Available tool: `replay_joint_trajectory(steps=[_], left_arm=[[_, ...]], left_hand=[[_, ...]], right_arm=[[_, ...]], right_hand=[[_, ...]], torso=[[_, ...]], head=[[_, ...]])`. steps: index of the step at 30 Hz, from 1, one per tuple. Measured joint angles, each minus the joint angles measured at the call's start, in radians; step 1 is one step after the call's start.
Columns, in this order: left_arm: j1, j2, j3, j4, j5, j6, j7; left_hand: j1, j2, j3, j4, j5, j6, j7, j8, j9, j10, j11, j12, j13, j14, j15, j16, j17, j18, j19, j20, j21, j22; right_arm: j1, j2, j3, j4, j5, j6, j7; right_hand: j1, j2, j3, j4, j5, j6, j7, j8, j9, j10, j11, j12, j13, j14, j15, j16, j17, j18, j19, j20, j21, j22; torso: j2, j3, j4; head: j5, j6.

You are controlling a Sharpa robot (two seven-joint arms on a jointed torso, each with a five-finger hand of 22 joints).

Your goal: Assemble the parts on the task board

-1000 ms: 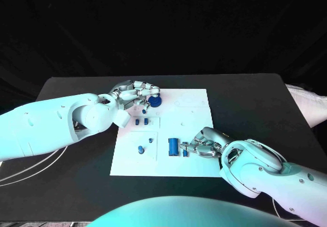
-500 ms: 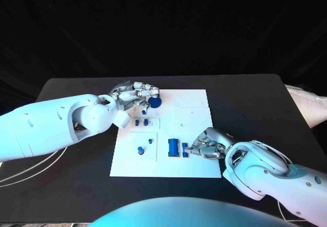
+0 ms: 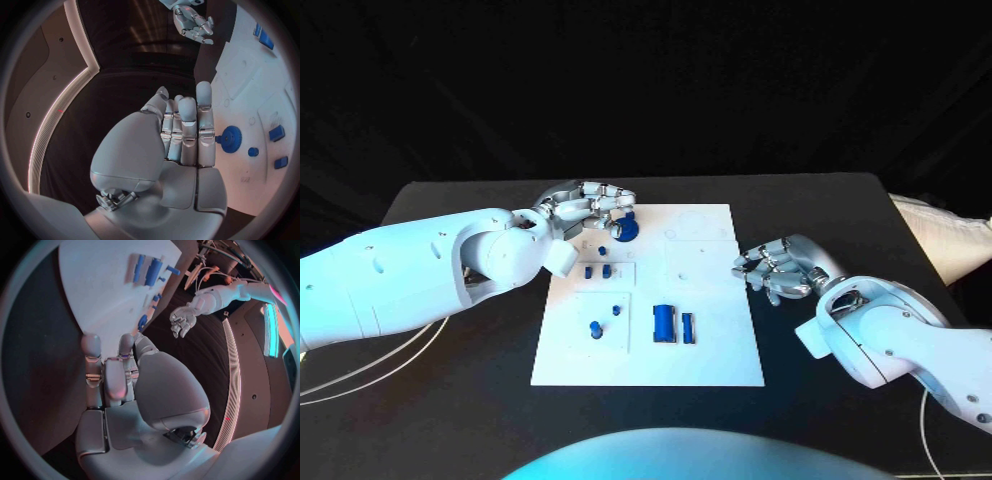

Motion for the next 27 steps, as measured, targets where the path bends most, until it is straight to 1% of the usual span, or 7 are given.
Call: replay_joint_trajectory(steps=[3,6,9,12,17,22,27], left_arm=[[-0.007,0.016,-0.002,-0.021,0.027,-0.014,0.013],[-0.012,0.035,-0.003,-0.045,0.064,-0.034,0.033],[-0.017,0.055,-0.003,-0.077,0.104,-0.057,0.059],[-0.025,0.071,-0.004,-0.114,0.141,-0.079,0.088],[-0.035,0.093,-0.005,-0.172,0.184,-0.106,0.132],[-0.058,0.119,-0.004,-0.216,0.209,-0.127,0.171],[-0.073,0.139,-0.005,-0.236,0.225,-0.149,0.203]], left_hand=[[0.000,0.000,0.003,0.003,0.000,-0.024,0.021,-0.016,-0.013,-0.031,0.021,-0.024,-0.018,-0.079,0.019,-0.076,-0.061,0.000,-0.057,0.016,-0.047,-0.026],[0.000,0.000,0.010,0.010,0.000,-0.051,0.041,-0.042,-0.029,-0.071,0.044,-0.062,-0.047,-0.177,0.047,-0.197,-0.123,0.000,-0.149,0.038,-0.125,-0.074],[0.005,0.005,0.021,0.021,0.000,-0.054,0.044,-0.066,-0.043,-0.087,0.059,-0.102,-0.082,-0.250,0.076,-0.359,-0.203,0.000,-0.246,0.066,-0.216,-0.143],[0.007,0.007,0.035,0.035,-0.002,-0.040,0.049,-0.105,-0.057,-0.069,0.072,-0.154,-0.126,-0.256,0.099,-0.516,-0.276,0.000,-0.334,0.097,-0.317,-0.237],[0.012,0.001,0.057,0.048,-0.002,-0.003,0.041,-0.166,-0.060,-0.021,0.073,-0.237,-0.177,-0.240,0.126,-0.682,-0.351,0.000,-0.399,0.140,-0.379,-0.362],[0.015,-0.001,0.075,0.055,-0.002,0.024,0.042,-0.219,-0.060,0.009,0.075,-0.305,-0.178,-0.204,0.131,-0.780,-0.395,0.000,-0.396,0.145,-0.379,-0.453],[0.019,-0.005,0.083,0.058,-0.002,0.035,0.042,-0.244,-0.060,0.019,0.076,-0.336,-0.178,-0.192,0.133,-0.826,-0.416,0.000,-0.392,0.149,-0.379,-0.501]], right_arm=[[0.013,0.024,0.000,-0.069,0.144,-0.021,0.117],[0.025,0.057,0.000,-0.144,0.290,-0.022,0.237],[0.036,0.100,0.000,-0.224,0.422,-0.010,0.343],[0.046,0.153,0.000,-0.308,0.542,0.020,0.434],[0.060,0.218,0.002,-0.410,0.675,0.090,0.536],[0.067,0.263,0.003,-0.496,0.742,0.160,0.594],[0.076,0.284,0.003,-0.554,0.771,0.213,0.623]], right_hand=[[0.033,0.001,0.050,-0.003,-0.016,-0.024,0.021,0.000,-0.028,-0.043,0.020,-0.147,-0.145,-0.117,0.022,-0.356,-0.332,0.000,-0.068,0.018,-0.136,-0.107],[0.045,-0.009,0.101,0.001,-0.021,-0.049,0.046,-0.005,-0.060,-0.085,0.049,-0.278,-0.294,-0.193,0.052,-0.574,-0.472,0.000,-0.119,0.043,-0.248,-0.181],[0.046,-0.031,0.143,0.010,-0.021,-0.075,0.076,-0.005,-0.096,-0.134,0.084,-0.373,-0.423,-0.312,0.107,-0.786,-0.596,0.000,-0.216,0.083,-0.380,-0.260],[0.034,-0.050,0.176,0.007,-0.036,-0.086,0.088,-0.005,-0.130,-0.146,0.108,-0.399,-0.530,-0.382,0.149,-0.939,-0.706,-0.011,-0.272,0.119,-0.488,-0.330],[0.001,-0.060,0.210,-0.028,-0.076,-0.084,0.093,-0.005,-0.190,-0.137,0.121,-0.399,-0.686,-0.346,0.163,-1.060,-0.841,-0.002,-0.238,0.167,-0.597,-0.420],[-0.023,-0.045,0.221,-0.063,-0.097,-0.074,0.089,-0.005,-0.223,-0.119,0.119,-0.399,-0.761,-0.294,0.156,-1.096,-0.900,0.006,-0.189,0.163,-0.640,-0.462],[-0.034,-0.038,0.227,-0.086,-0.097,-0.069,0.085,-0.005,-0.242,-0.107,0.117,-0.399,-0.798,-0.270,0.152,-1.113,-0.929,0.006,-0.168,0.159,-0.667,-0.487]], torso=[[-0.011,-0.0023,-0.0035],[-0.024,-0.0058,-0.0083],[-0.037,-0.0104,-0.0144],[-0.053,-0.0151,-0.0221],[-0.076,-0.0220,-0.0341],[-0.093,-0.0244,-0.0375],[-0.105,-0.0252,-0.0356]], head=[[0.002,0.009],[0.003,0.031],[0.000,0.056],[0.000,0.084],[0.004,0.121],[0.004,0.145],[0.004,0.166]])
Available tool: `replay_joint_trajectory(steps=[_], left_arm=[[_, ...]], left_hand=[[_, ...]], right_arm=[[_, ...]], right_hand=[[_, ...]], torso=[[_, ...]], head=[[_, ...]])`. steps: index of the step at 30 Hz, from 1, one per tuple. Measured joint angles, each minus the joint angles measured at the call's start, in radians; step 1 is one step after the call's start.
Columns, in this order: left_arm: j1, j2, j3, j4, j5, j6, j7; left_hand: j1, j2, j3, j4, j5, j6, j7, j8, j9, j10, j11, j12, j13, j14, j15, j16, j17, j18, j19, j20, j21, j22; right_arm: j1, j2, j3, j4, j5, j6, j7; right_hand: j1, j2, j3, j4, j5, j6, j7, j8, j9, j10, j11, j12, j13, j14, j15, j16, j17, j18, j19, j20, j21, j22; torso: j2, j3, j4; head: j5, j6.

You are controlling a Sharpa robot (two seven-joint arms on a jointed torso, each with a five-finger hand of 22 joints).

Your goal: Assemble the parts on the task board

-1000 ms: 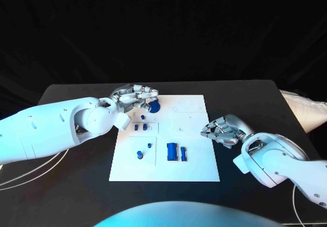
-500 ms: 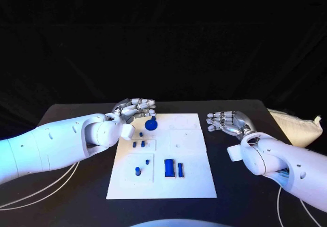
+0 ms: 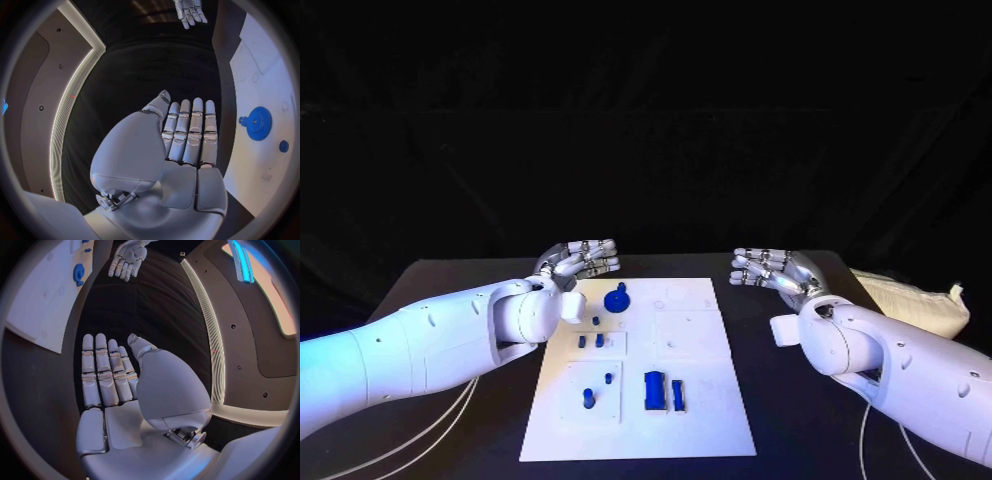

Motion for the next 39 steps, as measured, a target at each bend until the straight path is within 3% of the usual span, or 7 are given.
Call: replay_joint_trajectory(steps=[6,13,15,23,26,30,39], left_arm=[[-0.007,0.011,0.000,-0.006,0.008,-0.019,0.022],[-0.009,0.008,0.006,0.024,0.003,-0.037,0.019],[-0.011,0.008,0.009,0.045,-0.003,-0.052,0.020],[-0.025,0.003,0.032,0.181,-0.064,-0.197,0.035],[-0.030,0.002,0.039,0.225,-0.097,-0.268,0.045],[-0.033,0.001,0.045,0.263,-0.134,-0.348,0.058],[-0.035,0.001,0.047,0.281,-0.177,-0.435,0.075]], left_hand=[[-0.019,0.001,0.006,-0.002,-0.003,-0.003,-0.003,-0.019,-0.003,-0.007,0.000,-0.021,-0.004,-0.007,-0.002,-0.028,-0.014,0.000,-0.017,-0.001,-0.002,-0.040],[-0.378,0.033,-0.039,-0.056,-0.033,-0.253,-0.046,-0.058,-0.046,-0.271,-0.035,-0.056,-0.044,-0.259,-0.036,-0.074,-0.061,-0.021,-0.226,-0.060,-0.044,-0.150],[-0.472,0.038,-0.050,-0.067,-0.039,-0.319,-0.057,-0.068,-0.052,-0.342,-0.045,-0.074,-0.050,-0.326,-0.061,-0.086,-0.082,-0.031,-0.282,-0.076,-0.047,-0.179],[-0.749,0.046,-0.099,-0.081,-0.045,-0.513,-0.107,-0.134,-0.061,-0.548,-0.112,-0.132,-0.059,-0.522,-0.108,-0.132,-0.118,-0.062,-0.444,-0.122,-0.056,-0.264],[-0.831,0.047,-0.126,-0.082,-0.045,-0.571,-0.135,-0.148,-0.063,-0.609,-0.124,-0.139,-0.061,-0.580,-0.114,-0.161,-0.123,-0.062,-0.493,-0.135,-0.056,-0.289],[-0.924,0.048,-0.144,-0.086,-0.045,-0.636,-0.155,-0.157,-0.064,-0.678,-0.132,-0.143,-0.061,-0.645,-0.119,-0.183,-0.126,-0.099,-0.545,-0.164,-0.056,-0.318],[-1.092,0.049,-0.158,-0.086,-0.045,-0.754,-0.173,-0.163,-0.065,-0.803,-0.140,-0.148,-0.062,-0.764,-0.124,-0.197,-0.128,-0.148,-0.644,-0.223,-0.060,-0.370]], right_arm=[[0.006,0.005,0.000,-0.019,0.010,0.027,0.013],[0.017,-0.009,-0.025,0.017,0.019,0.004,0.011],[0.026,-0.017,-0.039,0.042,0.027,-0.013,0.014],[0.086,-0.064,-0.130,0.205,0.104,-0.161,0.051],[0.106,-0.080,-0.158,0.261,0.144,-0.234,0.073],[0.122,-0.096,-0.182,0.308,0.190,-0.317,0.099],[0.130,-0.104,-0.193,0.333,0.246,-0.415,0.133]], right_hand=[[-0.037,0.005,-0.003,-0.009,-0.006,-0.012,-0.003,-0.003,-0.007,-0.012,-0.003,0.000,-0.013,-0.015,-0.002,-0.007,-0.010,0.000,-0.008,-0.004,-0.010,-0.012],[-0.378,0.034,-0.066,-0.046,-0.052,-0.252,-0.052,-0.044,-0.042,-0.287,-0.038,-0.044,-0.057,-0.299,-0.057,-0.052,-0.047,-0.024,-0.236,-0.058,-0.074,-0.075],[-0.467,0.038,-0.083,-0.052,-0.064,-0.316,-0.064,-0.048,-0.054,-0.360,-0.047,-0.046,-0.063,-0.375,-0.072,-0.058,-0.056,-0.039,-0.295,-0.072,-0.090,-0.092],[-0.729,0.046,-0.132,-0.062,-0.111,-0.502,-0.105,-0.057,-0.118,-0.572,-0.115,-0.058,-0.073,-0.596,-0.098,-0.066,-0.125,-0.070,-0.471,-0.115,-0.139,-0.142],[-0.807,0.047,-0.146,-0.062,-0.140,-0.557,-0.137,-0.057,-0.128,-0.636,-0.127,-0.058,-0.074,-0.661,-0.102,-0.066,-0.136,-0.070,-0.523,-0.129,-0.153,-0.156],[-0.895,0.048,-0.160,-0.063,-0.162,-0.619,-0.165,-0.057,-0.136,-0.707,-0.136,-0.058,-0.075,-0.735,-0.104,-0.066,-0.145,-0.095,-0.580,-0.169,-0.174,-0.175],[-1.053,0.049,-0.232,-0.064,-0.180,-0.733,-0.190,-0.057,-0.141,-0.835,-0.143,-0.058,-0.076,-0.869,-0.106,-0.070,-0.152,-0.149,-0.687,-0.211,-0.243,-0.245]], torso=[[-0.001,0.0013,0.0025],[-0.003,0.0025,0.0146],[-0.005,0.0037,0.0241],[-0.016,0.0146,0.0963],[-0.020,0.0176,0.1183],[-0.022,0.0202,0.1351],[-0.024,0.0215,0.1454]], head=[[0.006,0.015],[-0.008,0.019],[-0.017,0.023],[-0.076,0.053],[-0.091,0.061],[-0.101,0.065],[-0.104,0.067]])
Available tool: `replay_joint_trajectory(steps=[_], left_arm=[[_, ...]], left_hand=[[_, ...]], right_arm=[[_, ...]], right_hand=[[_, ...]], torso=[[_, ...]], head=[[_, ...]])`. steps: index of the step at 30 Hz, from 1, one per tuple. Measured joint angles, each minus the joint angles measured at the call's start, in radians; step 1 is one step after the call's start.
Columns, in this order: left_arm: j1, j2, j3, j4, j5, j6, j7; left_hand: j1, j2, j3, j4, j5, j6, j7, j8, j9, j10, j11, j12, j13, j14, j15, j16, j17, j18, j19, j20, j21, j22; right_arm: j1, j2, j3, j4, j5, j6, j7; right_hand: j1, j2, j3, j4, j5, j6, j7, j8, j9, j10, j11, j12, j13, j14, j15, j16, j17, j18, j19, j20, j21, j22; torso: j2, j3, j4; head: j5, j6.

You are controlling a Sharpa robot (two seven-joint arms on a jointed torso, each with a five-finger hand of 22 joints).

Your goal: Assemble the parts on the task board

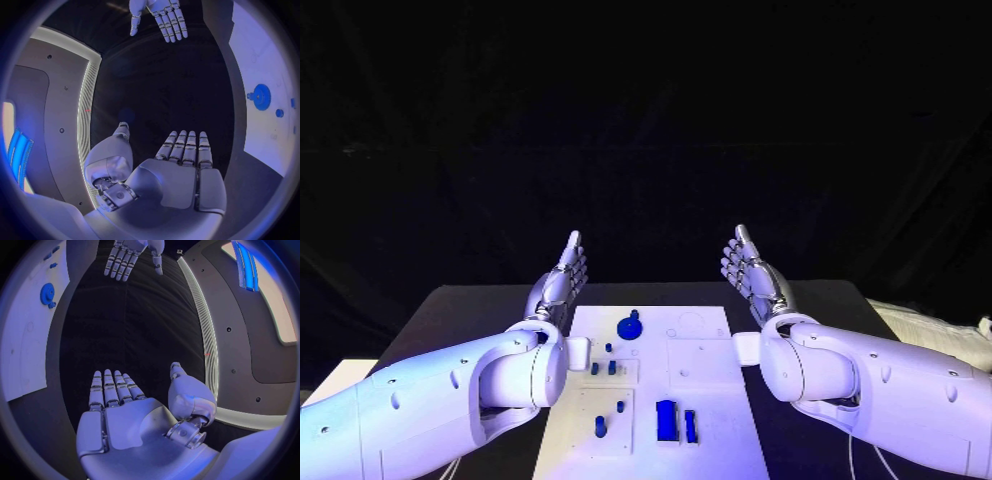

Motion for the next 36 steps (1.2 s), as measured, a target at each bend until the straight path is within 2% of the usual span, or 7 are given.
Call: replay_joint_trajectory(steps=[5,13,18,21,24,26,36], left_arm=[[0.000,0.000,0.000,0.000,-0.009,-0.016,0.004],[0.000,0.000,0.000,0.000,-0.015,-0.027,0.006],[0.000,0.000,0.000,0.000,-0.017,-0.030,0.007],[0.000,0.000,0.000,0.000,-0.018,-0.031,0.008],[0.000,0.000,0.000,0.001,-0.019,-0.032,0.008],[0.000,0.000,0.000,0.001,-0.019,-0.032,0.008],[0.000,0.000,0.000,0.001,-0.019,-0.033,0.009]], left_hand=[[-0.067,0.000,-0.004,0.001,0.000,-0.047,-0.003,0.000,0.000,-0.051,-0.001,0.000,0.000,-0.047,0.000,-0.004,-0.001,0.000,-0.039,-0.010,0.000,-0.032],[-0.145,0.000,-0.005,0.000,0.000,-0.100,-0.004,0.000,0.000,-0.108,-0.002,0.000,0.000,-0.102,-0.001,-0.004,-0.001,0.000,-0.082,-0.017,0.000,-0.087],[-0.185,0.001,-0.005,0.000,0.000,-0.129,-0.004,0.000,0.000,-0.138,-0.001,0.000,0.000,-0.131,-0.001,-0.004,-0.001,-0.015,-0.106,-0.016,0.000,-0.101],[-0.201,-0.001,-0.005,0.000,0.000,-0.140,-0.003,0.000,0.000,-0.152,-0.001,0.000,0.000,-0.144,-0.001,-0.004,-0.001,-0.015,-0.119,-0.016,0.000,-0.105],[-0.277,0.000,-0.005,0.000,0.000,-0.238,-0.005,0.000,0.000,-0.254,-0.002,0.000,0.000,-0.240,-0.001,-0.004,-0.001,-0.015,-0.207,-0.017,0.000,-0.110],[-0.349,0.000,-0.005,0.000,0.000,-0.248,-0.005,0.000,0.000,-0.264,-0.002,0.000,0.000,-0.250,-0.001,-0.004,-0.001,-0.015,-0.209,-0.017,0.000,-0.110],[-0.355,0.000,-0.005,0.000,0.000,-0.248,-0.005,0.000,0.000,-0.264,-0.002,0.000,0.001,-0.250,0.000,-0.004,-0.001,-0.016,-0.209,-0.017,0.000,-0.110]], right_arm=[[0.000,0.000,0.000,0.000,0.013,-0.018,0.008],[0.000,0.000,0.000,0.000,0.021,-0.030,0.013],[0.000,0.000,0.000,0.000,0.023,-0.034,0.015],[0.000,0.000,0.000,0.001,0.025,-0.035,0.016],[0.000,0.000,0.000,0.001,0.025,-0.036,0.016],[0.000,0.000,0.000,0.001,0.026,-0.037,0.016],[0.000,0.000,0.000,0.001,0.027,-0.038,0.017]], right_hand=[[-0.063,0.000,-0.010,-0.001,0.000,-0.045,-0.004,-0.004,0.000,-0.052,-0.001,0.000,0.000,-0.054,0.000,0.000,-0.001,-0.015,-0.043,-0.007,-0.008,-0.012],[-0.136,0.000,-0.018,0.002,-0.003,-0.097,-0.006,-0.004,-0.001,-0.112,-0.002,0.000,0.000,-0.115,-0.001,0.000,-0.002,-0.015,-0.092,-0.010,-0.012,-0.018],[-0.173,-0.002,-0.018,0.002,-0.004,-0.122,-0.005,-0.004,-0.001,-0.142,-0.003,0.000,0.000,-0.147,-0.001,0.000,-0.002,-0.015,-0.114,-0.010,-0.012,-0.020],[-0.242,0.000,-0.020,-0.001,-0.004,-0.209,-0.007,-0.004,-0.001,-0.223,-0.001,0.000,0.000,-0.203,-0.001,0.000,-0.002,-0.015,-0.197,-0.010,-0.017,-0.021],[-0.332,-0.001,-0.020,-0.001,-0.004,-0.239,-0.007,-0.004,-0.001,-0.272,-0.002,0.000,0.000,-0.280,-0.001,0.000,-0.002,-0.015,-0.224,-0.011,-0.017,-0.021],[-0.336,0.001,-0.020,-0.001,-0.004,-0.239,-0.007,-0.004,-0.001,-0.272,-0.002,0.000,0.000,-0.282,-0.001,0.000,-0.001,-0.015,-0.224,-0.011,-0.017,-0.021],[-0.337,0.000,-0.020,-0.001,-0.004,-0.239,-0.007,-0.004,-0.001,-0.272,-0.002,0.000,0.001,-0.282,-0.001,0.000,-0.001,-0.015,-0.224,-0.011,-0.017,-0.021]], torso=[[0.000,0.0002,0.0007],[0.000,0.0002,0.0010],[0.000,0.0003,0.0011],[0.000,0.0002,0.0011],[0.000,0.0003,0.0011],[0.000,0.0002,0.0011],[0.000,0.0002,0.0011]], head=[[0.000,0.000],[0.000,0.000],[0.000,0.000],[0.000,0.000],[0.000,0.000],[0.000,0.000],[0.000,0.000]])
